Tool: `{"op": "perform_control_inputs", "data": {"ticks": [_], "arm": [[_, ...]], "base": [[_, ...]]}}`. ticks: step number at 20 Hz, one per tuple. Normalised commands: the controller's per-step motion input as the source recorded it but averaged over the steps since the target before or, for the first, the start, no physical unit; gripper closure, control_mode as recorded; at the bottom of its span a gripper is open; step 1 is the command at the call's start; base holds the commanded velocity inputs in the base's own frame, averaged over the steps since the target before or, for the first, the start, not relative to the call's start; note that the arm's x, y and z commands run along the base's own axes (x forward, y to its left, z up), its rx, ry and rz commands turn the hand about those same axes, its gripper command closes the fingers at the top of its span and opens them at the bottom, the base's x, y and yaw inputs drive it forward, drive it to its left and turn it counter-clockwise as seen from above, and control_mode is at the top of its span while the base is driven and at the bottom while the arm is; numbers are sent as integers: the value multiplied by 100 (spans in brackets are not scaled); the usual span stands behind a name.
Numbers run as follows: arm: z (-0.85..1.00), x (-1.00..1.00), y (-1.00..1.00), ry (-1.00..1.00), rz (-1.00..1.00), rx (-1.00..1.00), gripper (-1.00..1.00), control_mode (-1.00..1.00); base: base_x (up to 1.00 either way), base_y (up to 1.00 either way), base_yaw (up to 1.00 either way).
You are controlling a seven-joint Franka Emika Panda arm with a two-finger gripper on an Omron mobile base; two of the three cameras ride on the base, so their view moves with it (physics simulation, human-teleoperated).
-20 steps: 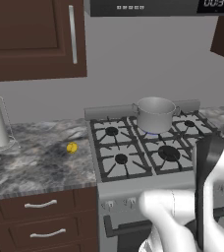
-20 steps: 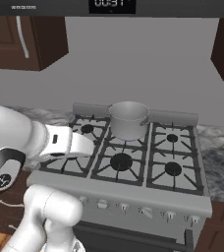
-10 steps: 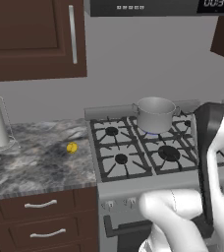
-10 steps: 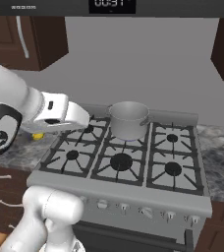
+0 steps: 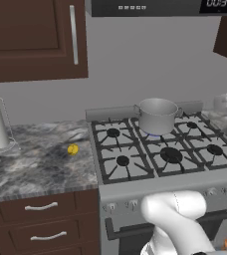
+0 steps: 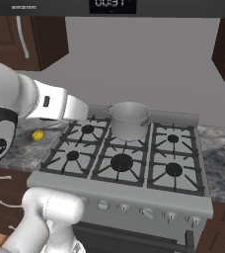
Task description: Turn on the burner for the pot on the stove. Wait thirty seconds for the pot to heat up. Then add the lemon to the pot.
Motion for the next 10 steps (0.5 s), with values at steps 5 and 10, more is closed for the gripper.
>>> {"op": "perform_control_inputs", "data": {"ticks": [5,10], "arm": [[-40,-6,0,-62,3,13,-100,-100],[0,1,0,1,0,0,-100,-100]], "base": [[0,0,0],[0,0,0]]}}
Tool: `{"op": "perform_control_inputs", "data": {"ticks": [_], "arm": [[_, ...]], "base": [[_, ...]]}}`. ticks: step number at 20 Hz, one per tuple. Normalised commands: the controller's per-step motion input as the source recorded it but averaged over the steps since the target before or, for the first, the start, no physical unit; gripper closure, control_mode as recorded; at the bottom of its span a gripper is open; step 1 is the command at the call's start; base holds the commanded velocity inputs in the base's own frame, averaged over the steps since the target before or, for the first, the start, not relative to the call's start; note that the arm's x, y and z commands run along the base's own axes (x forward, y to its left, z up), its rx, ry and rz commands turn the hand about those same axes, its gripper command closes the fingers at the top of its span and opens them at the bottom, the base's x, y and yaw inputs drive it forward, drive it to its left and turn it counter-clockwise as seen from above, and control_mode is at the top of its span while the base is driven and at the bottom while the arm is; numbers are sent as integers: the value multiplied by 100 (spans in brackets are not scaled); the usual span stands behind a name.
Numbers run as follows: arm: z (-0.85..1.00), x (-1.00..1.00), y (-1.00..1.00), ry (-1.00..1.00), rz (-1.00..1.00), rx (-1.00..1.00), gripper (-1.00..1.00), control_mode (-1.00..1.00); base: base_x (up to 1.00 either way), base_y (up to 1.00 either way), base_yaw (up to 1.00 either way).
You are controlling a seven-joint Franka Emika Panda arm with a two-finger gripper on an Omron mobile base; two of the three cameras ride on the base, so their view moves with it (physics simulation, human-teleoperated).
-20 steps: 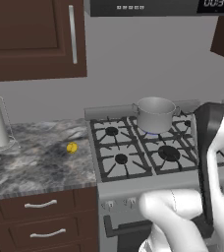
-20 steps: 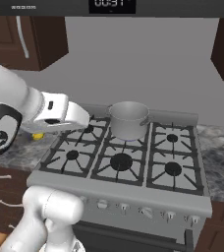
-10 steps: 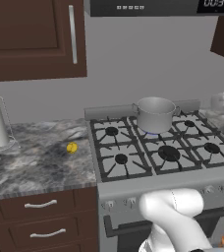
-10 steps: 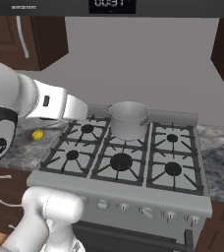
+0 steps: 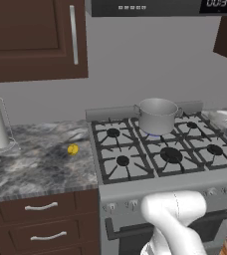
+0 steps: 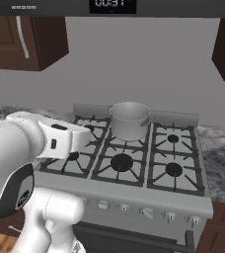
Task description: Turn on the burner for the pot on the stove. Wait thirty seconds for the pot to heat up. Then add the lemon to the pot.
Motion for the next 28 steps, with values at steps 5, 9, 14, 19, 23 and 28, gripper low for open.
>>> {"op": "perform_control_inputs", "data": {"ticks": [5,9,14,19,23,28], "arm": [[40,31,5,56,-8,0,-100,-100],[26,29,9,64,-7,-1,-100,-100],[0,0,0,3,0,0,-100,-100],[0,0,0,0,0,0,-100,-100],[-40,0,0,-1,1,0,-100,-100],[-43,0,3,0,2,0,-100,-100]], "base": [[0,0,0],[0,0,0],[0,0,0],[0,0,0],[0,0,0],[0,0,0]]}}
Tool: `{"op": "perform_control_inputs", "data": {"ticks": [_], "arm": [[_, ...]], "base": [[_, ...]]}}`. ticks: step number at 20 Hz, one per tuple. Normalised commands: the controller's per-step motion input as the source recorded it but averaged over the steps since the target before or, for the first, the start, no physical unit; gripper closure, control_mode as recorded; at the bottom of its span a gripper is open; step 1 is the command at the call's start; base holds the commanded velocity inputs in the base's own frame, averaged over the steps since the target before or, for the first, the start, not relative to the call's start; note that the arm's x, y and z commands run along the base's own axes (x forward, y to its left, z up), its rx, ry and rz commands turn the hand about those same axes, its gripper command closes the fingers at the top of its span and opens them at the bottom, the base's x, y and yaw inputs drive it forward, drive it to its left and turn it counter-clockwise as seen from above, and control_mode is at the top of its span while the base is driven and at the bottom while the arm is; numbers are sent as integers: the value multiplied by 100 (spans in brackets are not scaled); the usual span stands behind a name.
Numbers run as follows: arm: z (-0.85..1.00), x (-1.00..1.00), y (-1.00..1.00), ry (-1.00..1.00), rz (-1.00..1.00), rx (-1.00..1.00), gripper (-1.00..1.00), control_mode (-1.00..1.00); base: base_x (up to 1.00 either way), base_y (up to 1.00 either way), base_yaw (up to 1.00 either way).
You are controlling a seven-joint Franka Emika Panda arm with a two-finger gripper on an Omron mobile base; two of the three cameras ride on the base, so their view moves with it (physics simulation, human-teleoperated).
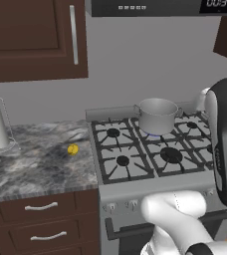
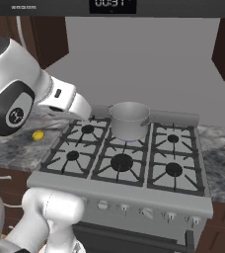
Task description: Turn on the burner for the pot on the stove. Wait thirty seconds for the pot to heat up. Then add the lemon to the pot.
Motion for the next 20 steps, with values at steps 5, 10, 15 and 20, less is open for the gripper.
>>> {"op": "perform_control_inputs", "data": {"ticks": [5,10,15,20], "arm": [[-24,0,2,-3,2,0,-100,-100],[-22,0,0,-6,1,0,-100,-100],[-3,0,0,0,0,0,-100,-100],[0,0,0,0,0,0,-100,-100]], "base": [[0,0,0],[0,0,0],[0,0,0],[0,0,0]]}}
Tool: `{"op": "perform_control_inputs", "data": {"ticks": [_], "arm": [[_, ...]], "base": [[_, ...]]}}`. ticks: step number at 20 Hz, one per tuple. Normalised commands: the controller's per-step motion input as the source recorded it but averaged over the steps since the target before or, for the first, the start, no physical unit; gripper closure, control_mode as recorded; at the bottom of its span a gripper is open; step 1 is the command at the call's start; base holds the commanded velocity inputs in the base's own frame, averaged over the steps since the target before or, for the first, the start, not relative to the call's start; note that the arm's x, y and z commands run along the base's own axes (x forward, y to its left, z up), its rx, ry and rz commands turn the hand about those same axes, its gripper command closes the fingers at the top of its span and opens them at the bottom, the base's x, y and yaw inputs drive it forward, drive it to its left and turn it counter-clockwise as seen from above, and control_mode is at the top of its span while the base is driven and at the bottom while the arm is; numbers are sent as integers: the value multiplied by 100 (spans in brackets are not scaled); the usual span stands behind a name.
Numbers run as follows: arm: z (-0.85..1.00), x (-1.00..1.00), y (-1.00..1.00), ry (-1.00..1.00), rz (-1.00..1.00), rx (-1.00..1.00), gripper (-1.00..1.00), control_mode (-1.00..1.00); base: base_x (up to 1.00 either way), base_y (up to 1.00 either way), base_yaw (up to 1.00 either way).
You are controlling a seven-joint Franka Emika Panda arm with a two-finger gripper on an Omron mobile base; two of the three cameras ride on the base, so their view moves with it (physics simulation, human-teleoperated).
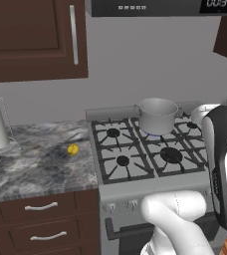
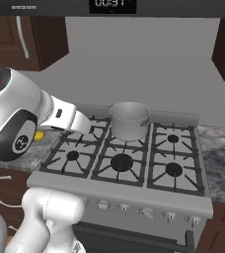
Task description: Turn on the burner for the pot on the stove. Wait thirty seconds for the pot to heat up. Then add the lemon to the pot.
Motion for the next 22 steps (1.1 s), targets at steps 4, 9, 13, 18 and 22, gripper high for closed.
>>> {"op": "perform_control_inputs", "data": {"ticks": [4,9,13,18,22], "arm": [[0,0,0,0,0,0,-100,-100],[0,0,0,0,0,0,-100,-100],[0,0,0,0,0,0,-100,-100],[0,0,0,0,0,0,-100,-100],[0,0,0,0,0,0,-100,-100]], "base": [[0,0,0],[0,0,0],[0,0,0],[0,0,0],[0,0,0]]}}
